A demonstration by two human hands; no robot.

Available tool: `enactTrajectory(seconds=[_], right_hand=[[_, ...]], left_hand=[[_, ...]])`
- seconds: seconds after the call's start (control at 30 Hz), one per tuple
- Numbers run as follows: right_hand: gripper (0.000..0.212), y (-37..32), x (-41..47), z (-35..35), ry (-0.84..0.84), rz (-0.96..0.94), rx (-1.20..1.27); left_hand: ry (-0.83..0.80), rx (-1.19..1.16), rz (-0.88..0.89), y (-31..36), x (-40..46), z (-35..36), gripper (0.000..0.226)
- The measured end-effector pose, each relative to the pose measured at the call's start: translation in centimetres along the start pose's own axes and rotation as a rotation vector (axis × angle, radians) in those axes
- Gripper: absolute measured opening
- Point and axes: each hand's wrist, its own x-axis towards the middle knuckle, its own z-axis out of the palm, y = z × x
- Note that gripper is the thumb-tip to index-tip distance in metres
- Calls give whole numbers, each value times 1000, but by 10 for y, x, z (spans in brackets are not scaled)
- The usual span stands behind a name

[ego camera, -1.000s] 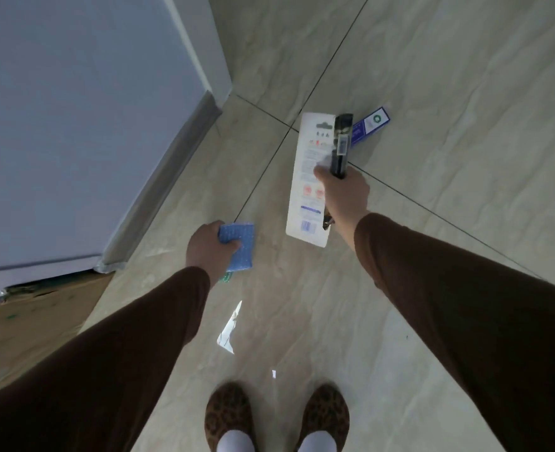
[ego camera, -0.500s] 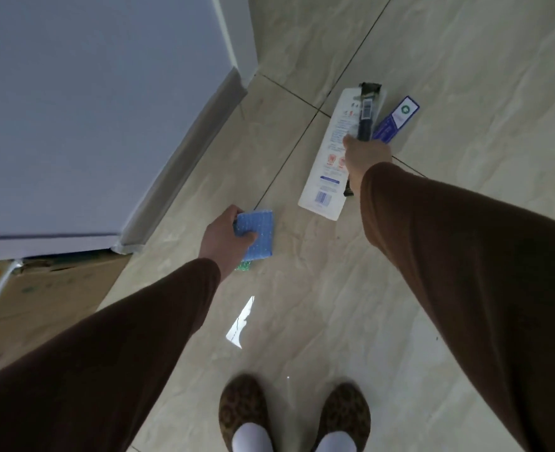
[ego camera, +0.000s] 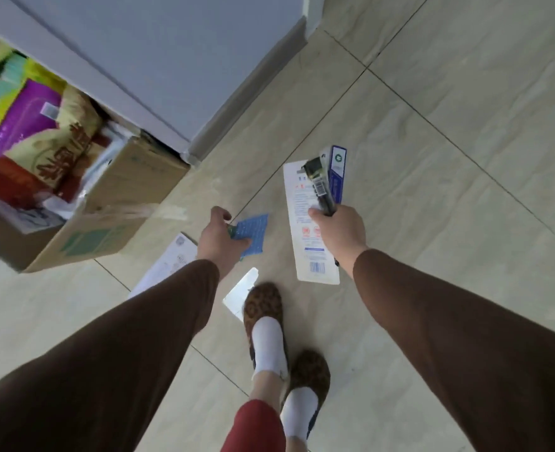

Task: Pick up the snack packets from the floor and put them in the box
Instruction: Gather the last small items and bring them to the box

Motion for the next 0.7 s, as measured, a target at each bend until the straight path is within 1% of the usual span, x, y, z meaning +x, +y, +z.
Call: enactTrajectory(seconds=[0.07,0.13,0.23,0.3,0.4,0.5,0.6,0.7], right_hand=[[28,0,-30,19,-45,-23,-21],[25,-2,-54,36,-63,-39,-41],[26,-1,-81,63,-73,-47,-50],[29,2,-95,83,-88,-53,-61],[29,7,-110,114,-100,-59,-78],[29,17,-120,144,-83,-62,-76],[30,32,-128,174,-62,-66,-87],[32,48,-135,202,-54,-47,-100]], left_hand=[[-8,49,-41,-31,-19,-10,34],[-18,58,-44,-61,-32,-21,28],[-20,23,-54,-104,-43,-40,23],[-10,6,-73,-131,-44,-52,25],[7,28,-91,-167,-35,-68,36],[-31,51,-92,-196,-16,-75,55],[-27,180,-84,-221,6,-73,70],[-42,293,-93,-243,20,-66,79]])
